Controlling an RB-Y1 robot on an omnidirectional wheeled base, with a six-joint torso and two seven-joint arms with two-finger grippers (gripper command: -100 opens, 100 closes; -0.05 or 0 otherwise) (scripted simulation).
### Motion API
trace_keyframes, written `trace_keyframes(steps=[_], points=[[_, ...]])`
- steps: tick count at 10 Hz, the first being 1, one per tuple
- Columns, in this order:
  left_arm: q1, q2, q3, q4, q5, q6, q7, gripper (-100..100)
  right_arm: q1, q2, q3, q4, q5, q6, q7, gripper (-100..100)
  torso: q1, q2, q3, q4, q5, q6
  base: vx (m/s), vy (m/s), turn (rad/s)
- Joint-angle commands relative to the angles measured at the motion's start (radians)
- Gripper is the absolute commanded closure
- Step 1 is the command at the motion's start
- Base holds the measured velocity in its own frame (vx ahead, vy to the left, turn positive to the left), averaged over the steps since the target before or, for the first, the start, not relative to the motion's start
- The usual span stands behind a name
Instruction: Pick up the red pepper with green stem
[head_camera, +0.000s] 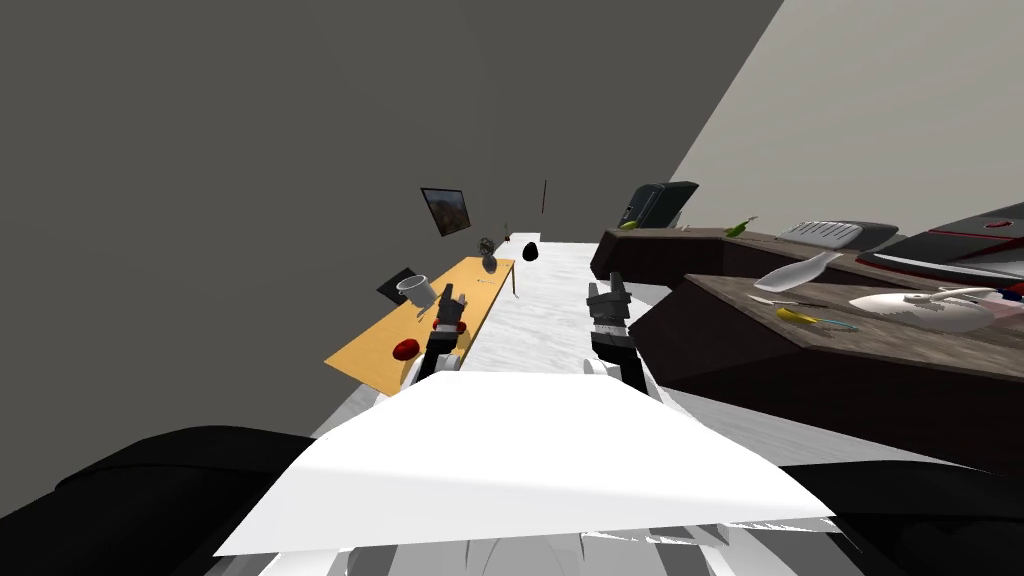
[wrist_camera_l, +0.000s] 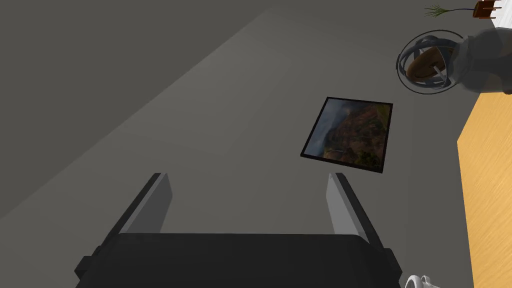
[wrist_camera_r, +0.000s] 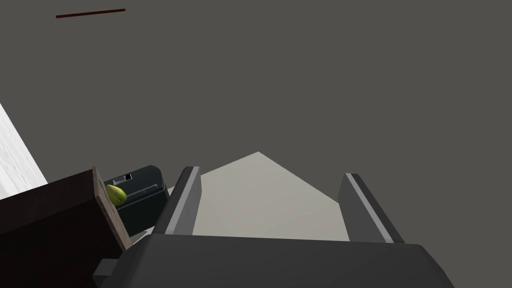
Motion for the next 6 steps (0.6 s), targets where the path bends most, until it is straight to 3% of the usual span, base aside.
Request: trace_keyframes(steps=[1, 6], points=[[-0.005, 0.007, -0.001, 0.041, 0.004, 0.017, 0.002, -100, 0.000, 0.000, 0.000, 0.000, 0.000, 0.000, 0.000, 0, 0.000, 0.000, 0.000, 0.000, 0.000, 0.000, -0.014, 0.035, -0.070], [-0.037, 0.014, 0.002, 0.175, 0.020, 0.062, 0.009, -100, 0.000, 0.000, 0.000, 0.000, 0.000, 0.000, 0.000, 0, 0.000, 0.000, 0.000, 0.000, 0.000, 0.000, -0.015, 0.041, -0.064]])
